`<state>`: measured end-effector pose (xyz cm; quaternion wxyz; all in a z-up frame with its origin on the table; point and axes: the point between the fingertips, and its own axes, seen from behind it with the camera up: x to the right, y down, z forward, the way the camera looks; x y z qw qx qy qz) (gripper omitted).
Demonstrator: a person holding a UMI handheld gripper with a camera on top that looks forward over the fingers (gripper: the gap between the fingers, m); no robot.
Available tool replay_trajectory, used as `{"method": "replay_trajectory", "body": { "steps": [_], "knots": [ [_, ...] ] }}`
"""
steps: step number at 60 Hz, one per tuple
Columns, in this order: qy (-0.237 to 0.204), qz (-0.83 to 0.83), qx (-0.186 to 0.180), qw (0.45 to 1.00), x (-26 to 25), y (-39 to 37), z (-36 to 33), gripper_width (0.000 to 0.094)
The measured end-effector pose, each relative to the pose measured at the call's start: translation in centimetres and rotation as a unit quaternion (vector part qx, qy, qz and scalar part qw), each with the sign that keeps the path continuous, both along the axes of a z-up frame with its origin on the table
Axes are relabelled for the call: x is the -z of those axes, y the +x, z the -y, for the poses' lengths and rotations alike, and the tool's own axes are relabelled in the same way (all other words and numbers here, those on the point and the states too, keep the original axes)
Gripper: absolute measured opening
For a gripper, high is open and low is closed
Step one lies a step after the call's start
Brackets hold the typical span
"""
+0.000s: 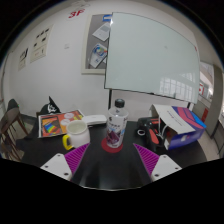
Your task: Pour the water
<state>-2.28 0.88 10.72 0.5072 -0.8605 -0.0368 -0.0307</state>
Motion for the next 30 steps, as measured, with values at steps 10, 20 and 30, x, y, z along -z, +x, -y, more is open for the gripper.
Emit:
{"method": "replay_trajectory", "body": {
  "steps": [10,20,30],
  "knots": [
    [0.004,-0.006,0.017,1.0,-3.1,-2.8,9.9,0.0844],
    [0.001,0.006,0.025,1.0,-4.4,-5.1,17.7,0.0844],
    [0.002,0.011,0.025,1.0,-5.5,-6.2,22.2,0.0842]
  ]
}}
